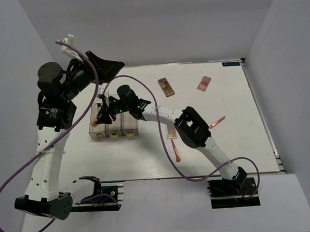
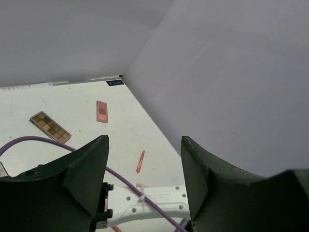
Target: Organize the makeup
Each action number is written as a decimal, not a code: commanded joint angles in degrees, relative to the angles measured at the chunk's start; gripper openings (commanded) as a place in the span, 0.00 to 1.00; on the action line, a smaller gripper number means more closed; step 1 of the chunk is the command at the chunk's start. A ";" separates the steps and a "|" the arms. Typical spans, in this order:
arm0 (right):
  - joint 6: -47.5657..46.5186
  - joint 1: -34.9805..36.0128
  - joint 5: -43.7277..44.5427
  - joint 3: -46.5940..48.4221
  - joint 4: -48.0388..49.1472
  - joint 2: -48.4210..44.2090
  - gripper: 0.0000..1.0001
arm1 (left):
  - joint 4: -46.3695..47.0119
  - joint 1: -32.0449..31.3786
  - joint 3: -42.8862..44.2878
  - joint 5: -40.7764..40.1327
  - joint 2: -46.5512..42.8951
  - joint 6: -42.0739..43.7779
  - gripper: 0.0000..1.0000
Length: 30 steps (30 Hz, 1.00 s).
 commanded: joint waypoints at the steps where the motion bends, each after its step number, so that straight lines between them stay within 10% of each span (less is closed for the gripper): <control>1: -0.84 0.45 5.80 5.10 5.97 1.80 0.00 | -1.26 -0.22 -0.63 -0.48 -1.69 -0.54 0.71; 6: -5.58 0.80 8.54 4.93 5.44 3.21 0.02 | -1.97 -0.22 -1.59 -0.74 -2.04 -0.54 0.71; 10: -7.96 0.63 8.37 3.35 4.30 2.16 0.40 | -1.79 -0.22 -3.44 -0.83 -2.31 -0.62 0.72; 16: -10.51 0.45 5.64 0.01 3.51 -1.08 0.61 | -0.74 -0.22 -4.76 -0.74 -1.78 -0.98 0.72; 23: -10.33 -0.16 5.37 -0.69 3.41 -3.11 0.66 | -0.39 -0.22 -4.76 -0.74 -1.34 -1.06 0.72; 30: -6.73 -4.55 8.01 -9.01 5.26 -12.86 0.39 | 0.57 -0.22 -4.41 -0.13 -1.16 -0.97 0.64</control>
